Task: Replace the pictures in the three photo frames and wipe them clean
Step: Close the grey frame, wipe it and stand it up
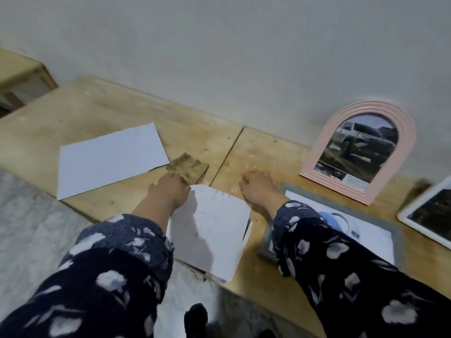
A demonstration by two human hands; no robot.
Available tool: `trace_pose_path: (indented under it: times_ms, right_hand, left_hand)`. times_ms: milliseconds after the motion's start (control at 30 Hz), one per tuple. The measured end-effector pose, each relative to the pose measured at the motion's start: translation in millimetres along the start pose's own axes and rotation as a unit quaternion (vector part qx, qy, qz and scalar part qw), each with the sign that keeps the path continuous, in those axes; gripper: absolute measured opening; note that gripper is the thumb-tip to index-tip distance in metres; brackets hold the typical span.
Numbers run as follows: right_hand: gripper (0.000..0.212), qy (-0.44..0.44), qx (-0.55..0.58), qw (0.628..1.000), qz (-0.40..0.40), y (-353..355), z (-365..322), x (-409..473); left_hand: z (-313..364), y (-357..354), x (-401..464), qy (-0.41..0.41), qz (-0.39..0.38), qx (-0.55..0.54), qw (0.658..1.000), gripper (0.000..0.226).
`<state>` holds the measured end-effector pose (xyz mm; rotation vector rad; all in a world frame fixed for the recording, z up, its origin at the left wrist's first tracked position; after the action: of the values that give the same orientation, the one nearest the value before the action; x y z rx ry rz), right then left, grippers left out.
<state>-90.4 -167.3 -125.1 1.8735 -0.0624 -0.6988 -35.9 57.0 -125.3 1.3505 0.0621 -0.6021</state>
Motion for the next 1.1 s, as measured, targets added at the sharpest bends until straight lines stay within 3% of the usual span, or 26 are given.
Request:
trace_pose_path:
  times_ms: [200, 333, 433, 533, 633, 833, 967, 1100]
  right_hand:
    - [0.037, 0.066, 0.056, 0.995, 0.04, -22, -106, 29]
    - [0.034, 0.099, 0.068, 0.992, 0.042, -34, -149, 34]
    - [0.035, 0.113, -0.006, 0.992, 0.058, -45, -170, 35]
    - [0.036, 0.106, -0.034, 0.989, 0.097, -47, -173, 37]
    - [0.023, 0.083, -0.007, 0.991, 0.109, -45, -172, 38]
    - [0.017, 0.031, 0.117, 0.985, 0.124, -20, -150, 33]
    - [0.018, 0.075, 0.027, 0.994, 0.069, -33, -154, 26]
    - [0.023, 0.091, 0.006, 0.992, 0.091, -42, -153, 28]
  left_hand:
    - [-49, -12, 13, -0.049, -0.089, 0.054, 0.993, 0.064]
    - [-55, -7, 17, -0.082, -0.08, 0.1, 0.988, 0.057]
    - [-64, -6, 21, -0.088, -0.093, 0.124, 0.984, 0.055]
    - [-65, -10, 21, -0.094, -0.098, 0.146, 0.98, 0.062]
    - [-66, -15, 17, -0.1, -0.106, 0.157, 0.977, 0.064]
    - [-54, -17, 8, -0.076, -0.102, 0.135, 0.983, 0.061]
    - [-49, -25, 4, -0.058, -0.085, 0.098, 0.99, 0.064]
    - [-50, -26, 4, -0.062, -0.07, 0.115, 0.989, 0.071]
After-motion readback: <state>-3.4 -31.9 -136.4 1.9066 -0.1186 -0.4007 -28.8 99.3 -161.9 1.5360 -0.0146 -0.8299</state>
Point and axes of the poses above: each hand's wrist, its own x-axis towards the middle knuckle, its own y-axis out of the back of the hand, z = x × y, the point moved 9 cm from there along x, towards the middle knuckle, and after that the axes turned 12 degrees about -y, right-handed, at the moved point
